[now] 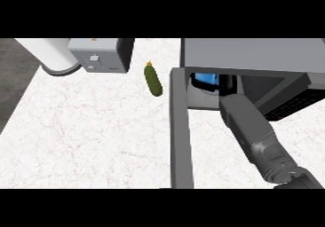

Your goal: Pick up the milk, place it into the microwave and close the microwave

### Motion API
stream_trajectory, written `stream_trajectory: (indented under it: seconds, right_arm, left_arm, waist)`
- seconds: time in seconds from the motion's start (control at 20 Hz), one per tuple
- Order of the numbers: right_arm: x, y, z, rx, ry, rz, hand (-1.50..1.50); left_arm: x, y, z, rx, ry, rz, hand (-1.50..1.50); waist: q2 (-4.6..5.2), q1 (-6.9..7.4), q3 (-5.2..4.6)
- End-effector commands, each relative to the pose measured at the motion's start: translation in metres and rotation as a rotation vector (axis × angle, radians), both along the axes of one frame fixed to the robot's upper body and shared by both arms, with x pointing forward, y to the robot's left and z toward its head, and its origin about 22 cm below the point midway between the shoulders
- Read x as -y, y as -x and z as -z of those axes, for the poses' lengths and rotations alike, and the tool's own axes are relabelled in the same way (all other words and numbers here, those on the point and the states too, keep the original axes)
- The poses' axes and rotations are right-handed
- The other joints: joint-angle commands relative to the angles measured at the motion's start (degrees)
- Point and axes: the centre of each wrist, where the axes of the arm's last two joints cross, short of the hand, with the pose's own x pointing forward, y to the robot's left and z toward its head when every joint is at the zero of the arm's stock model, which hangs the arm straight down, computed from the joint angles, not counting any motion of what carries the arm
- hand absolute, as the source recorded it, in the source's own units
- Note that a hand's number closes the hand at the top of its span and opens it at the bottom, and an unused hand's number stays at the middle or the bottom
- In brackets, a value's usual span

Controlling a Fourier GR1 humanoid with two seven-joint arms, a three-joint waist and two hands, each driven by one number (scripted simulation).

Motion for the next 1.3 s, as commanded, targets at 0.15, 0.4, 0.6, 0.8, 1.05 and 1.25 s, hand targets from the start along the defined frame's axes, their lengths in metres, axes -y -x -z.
stream_trajectory:
  seconds: [0.15,0.4,0.6,0.8,1.05,1.25]
  right_arm:
    - [0.000,-0.011,-0.015,0.061,0.252,0.120,1.50]
    - [0.013,-0.010,-0.012,0.036,0.244,0.246,1.50]
    - [0.036,-0.019,-0.028,0.037,0.210,0.279,1.50]
    - [0.050,-0.018,-0.027,0.006,0.201,0.328,1.50]
    - [0.074,-0.008,-0.012,-0.017,0.237,0.338,1.50]
    - [0.076,-0.011,-0.017,-0.054,0.216,0.407,1.50]
  left_arm:
    - [-0.005,-0.005,-0.002,0.005,-0.008,0.034,-1.50]
    - [-0.005,-0.010,0.001,0.012,-0.014,0.035,-1.50]
    - [0.003,-0.017,-0.001,0.030,-0.017,0.042,-1.50]
    - [0.002,-0.017,0.002,0.008,-0.018,0.068,-1.50]
    - [-0.005,-0.026,0.007,-0.007,-0.013,0.043,-1.50]
    - [0.000,-0.032,0.005,0.003,-0.018,0.069,-1.50]
  waist:
    - [0.76,1.80,-0.03]
    - [0.90,1.73,0.03]
    - [1.38,2.18,0.11]
    - [1.64,3.01,0.13]
    - [2.11,2.80,0.17]
    - [2.30,3.48,0.20]
